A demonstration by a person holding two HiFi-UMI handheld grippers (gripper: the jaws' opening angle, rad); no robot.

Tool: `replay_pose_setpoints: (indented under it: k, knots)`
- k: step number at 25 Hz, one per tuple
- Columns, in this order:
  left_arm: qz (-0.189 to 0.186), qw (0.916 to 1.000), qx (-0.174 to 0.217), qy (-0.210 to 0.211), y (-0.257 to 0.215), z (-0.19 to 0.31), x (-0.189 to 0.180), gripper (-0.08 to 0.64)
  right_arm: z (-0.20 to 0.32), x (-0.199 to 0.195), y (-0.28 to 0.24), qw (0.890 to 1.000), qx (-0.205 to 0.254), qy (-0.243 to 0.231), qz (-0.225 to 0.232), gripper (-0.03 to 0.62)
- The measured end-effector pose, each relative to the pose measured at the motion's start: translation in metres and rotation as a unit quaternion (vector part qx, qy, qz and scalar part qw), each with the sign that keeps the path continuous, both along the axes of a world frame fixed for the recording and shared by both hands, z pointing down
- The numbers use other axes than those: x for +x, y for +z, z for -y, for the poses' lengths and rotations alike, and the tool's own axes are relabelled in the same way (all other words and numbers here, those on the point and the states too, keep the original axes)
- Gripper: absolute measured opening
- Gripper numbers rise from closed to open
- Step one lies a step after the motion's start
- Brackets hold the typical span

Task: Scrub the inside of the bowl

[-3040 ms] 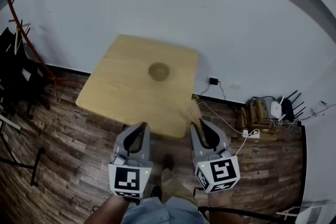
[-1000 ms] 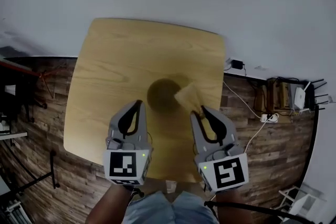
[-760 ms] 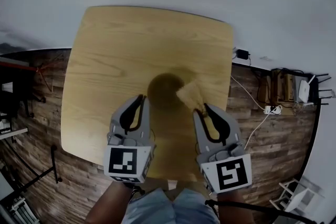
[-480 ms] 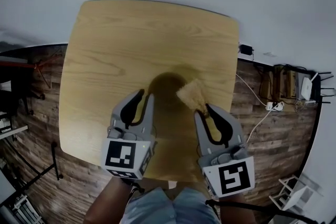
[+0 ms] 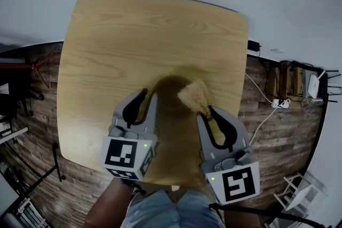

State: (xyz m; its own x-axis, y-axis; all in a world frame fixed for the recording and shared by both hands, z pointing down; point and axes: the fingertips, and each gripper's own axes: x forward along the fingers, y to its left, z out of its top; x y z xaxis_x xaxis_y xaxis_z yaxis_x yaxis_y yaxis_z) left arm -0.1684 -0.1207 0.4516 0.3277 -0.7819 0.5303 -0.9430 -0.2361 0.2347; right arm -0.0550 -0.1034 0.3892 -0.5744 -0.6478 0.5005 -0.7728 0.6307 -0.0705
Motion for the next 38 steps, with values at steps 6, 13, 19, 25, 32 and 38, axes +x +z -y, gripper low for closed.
replay_pose_setpoints:
  k: [6, 13, 19, 25, 32, 38]
  knots:
    - [-0.013, 0.9999, -0.002, 0.009, -0.002, 0.000, 0.004, 0.079, 0.000, -0.001, 0.005, 1.000, -0.005, 0.002, -0.005, 0.075]
    - [-0.007, 0.9998, -0.015, 0.012, 0.006, -0.001, 0.007, 0.078, 0.000, -0.001, 0.006, 1.000, -0.007, 0.002, -0.006, 0.075]
    - [0.001, 0.9996, -0.026, 0.013, 0.011, 0.000, 0.008, 0.078, 0.000, 0.000, 0.008, 1.000, -0.006, -0.001, -0.008, 0.075]
    - [0.020, 0.9993, -0.024, 0.018, 0.009, -0.001, 0.008, 0.044, -0.003, 0.000, 0.013, 1.000, -0.013, -0.005, -0.012, 0.075]
    - [0.043, 0.9985, -0.015, 0.030, 0.001, -0.001, 0.014, 0.040, -0.011, -0.002, 0.019, 1.000, -0.021, -0.017, -0.016, 0.075]
    - [0.085, 0.9947, 0.010, 0.056, -0.015, 0.000, 0.021, 0.034, -0.018, -0.002, 0.023, 0.998, -0.016, -0.033, -0.051, 0.075]
